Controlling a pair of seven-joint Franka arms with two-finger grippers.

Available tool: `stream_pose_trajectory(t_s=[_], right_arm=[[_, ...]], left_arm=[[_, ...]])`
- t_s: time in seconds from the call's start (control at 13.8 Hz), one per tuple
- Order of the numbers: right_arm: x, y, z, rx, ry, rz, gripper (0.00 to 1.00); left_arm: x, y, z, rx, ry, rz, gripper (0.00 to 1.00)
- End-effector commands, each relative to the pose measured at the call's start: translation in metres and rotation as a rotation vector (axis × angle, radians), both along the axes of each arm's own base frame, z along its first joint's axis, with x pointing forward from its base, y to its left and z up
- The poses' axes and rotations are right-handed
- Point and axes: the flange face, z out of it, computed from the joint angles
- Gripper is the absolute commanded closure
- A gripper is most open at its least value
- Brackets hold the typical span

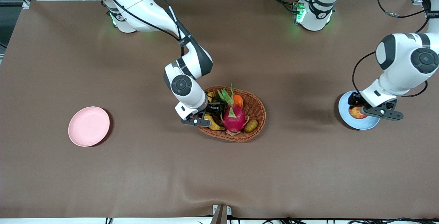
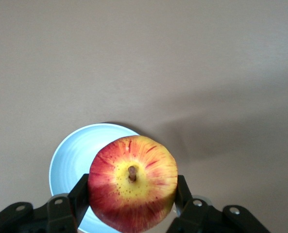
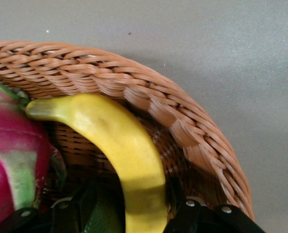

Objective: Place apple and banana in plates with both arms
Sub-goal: 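Carry the apple to the blue plate while the right gripper grasps the banana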

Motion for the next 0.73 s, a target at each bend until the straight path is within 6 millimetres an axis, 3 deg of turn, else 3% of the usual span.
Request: stream_pose_trajectory(t_s=[0.0, 0.22, 0.44, 0.65], right_arm=[[-0.001, -0.009, -0.012, -0.029, 0.004, -0.007, 0.32], [0.000, -0.011, -0.012, -0.034, 0.002, -0.005, 0.32], [-0.004, -0.011, -0.018, -0.039, 0.005, -0.004, 0.33], [-0.008, -0.007, -0.022, -0.033, -0.008, -0.006, 0.33]], left_arm=[[-0.015, 0.036, -0.032, -0.027, -0.056, -0.011, 0.61], [-0.028, 0.064, -0.052, -0.034, -0.073, -0.005, 0.60], [-0.031, 0.080, -0.071, -0.048, -0.078, -0.009, 0.60], [-0.031, 0.082, -0.085, -0.063, -0.091, -0.009, 0.59]])
